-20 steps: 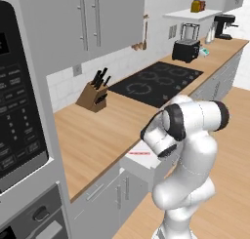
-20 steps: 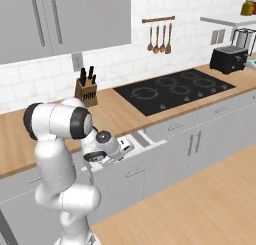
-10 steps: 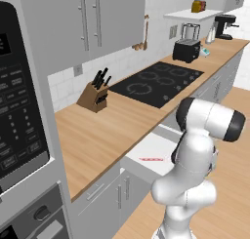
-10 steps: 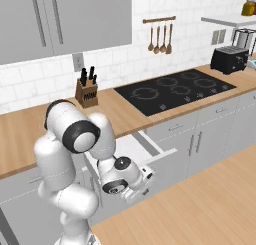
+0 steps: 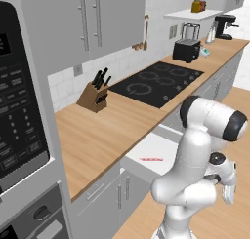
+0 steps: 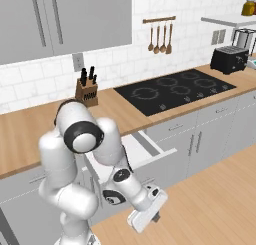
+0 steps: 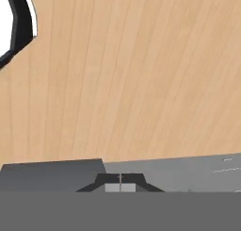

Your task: Take a straw from the drawer in front and place it inside the glass cup on the dining counter.

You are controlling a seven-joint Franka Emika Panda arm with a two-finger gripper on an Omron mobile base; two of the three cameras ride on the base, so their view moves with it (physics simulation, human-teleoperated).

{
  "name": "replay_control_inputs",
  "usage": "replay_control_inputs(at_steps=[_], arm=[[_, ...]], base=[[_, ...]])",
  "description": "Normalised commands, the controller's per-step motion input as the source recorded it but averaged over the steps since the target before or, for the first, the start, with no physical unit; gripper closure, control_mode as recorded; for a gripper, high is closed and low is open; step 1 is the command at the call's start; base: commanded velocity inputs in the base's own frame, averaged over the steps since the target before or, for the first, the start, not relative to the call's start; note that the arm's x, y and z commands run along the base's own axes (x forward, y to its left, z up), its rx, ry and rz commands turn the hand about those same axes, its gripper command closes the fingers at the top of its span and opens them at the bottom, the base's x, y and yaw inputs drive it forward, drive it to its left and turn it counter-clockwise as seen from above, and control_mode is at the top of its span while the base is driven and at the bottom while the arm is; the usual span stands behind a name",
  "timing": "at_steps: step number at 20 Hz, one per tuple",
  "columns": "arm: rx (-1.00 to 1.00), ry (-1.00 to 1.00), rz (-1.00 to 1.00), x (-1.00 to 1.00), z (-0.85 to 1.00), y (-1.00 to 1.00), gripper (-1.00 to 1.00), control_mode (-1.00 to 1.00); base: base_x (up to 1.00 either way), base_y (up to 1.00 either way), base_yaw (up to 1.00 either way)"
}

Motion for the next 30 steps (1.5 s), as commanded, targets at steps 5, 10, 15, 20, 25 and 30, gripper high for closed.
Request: replay_control_inputs(at_steps=[5,10,15,20,25,30], arm=[[0.15,-0.01,0.05,-0.44,1.00,0.00,1.00,-1.00],[0.13,0.07,0.00,0.01,1.00,0.00,1.00,-1.00],[0.13,0.21,0.00,0.38,1.00,0.00,1.00,-1.00],[0.03,0.15,-0.06,0.60,1.00,0.16,1.00,-1.00],[0.01,0.00,-0.18,0.89,1.00,0.02,1.00,-1.00],[0.13,-0.01,-0.31,0.86,1.00,-0.36,1.00,-1.00]], base=[[0.00,0.00,0.00],[0.00,0.00,0.00],[0.00,0.00,0.00],[0.00,0.00,0.00],[0.00,0.00,0.00],[0.00,0.00,0.00]])
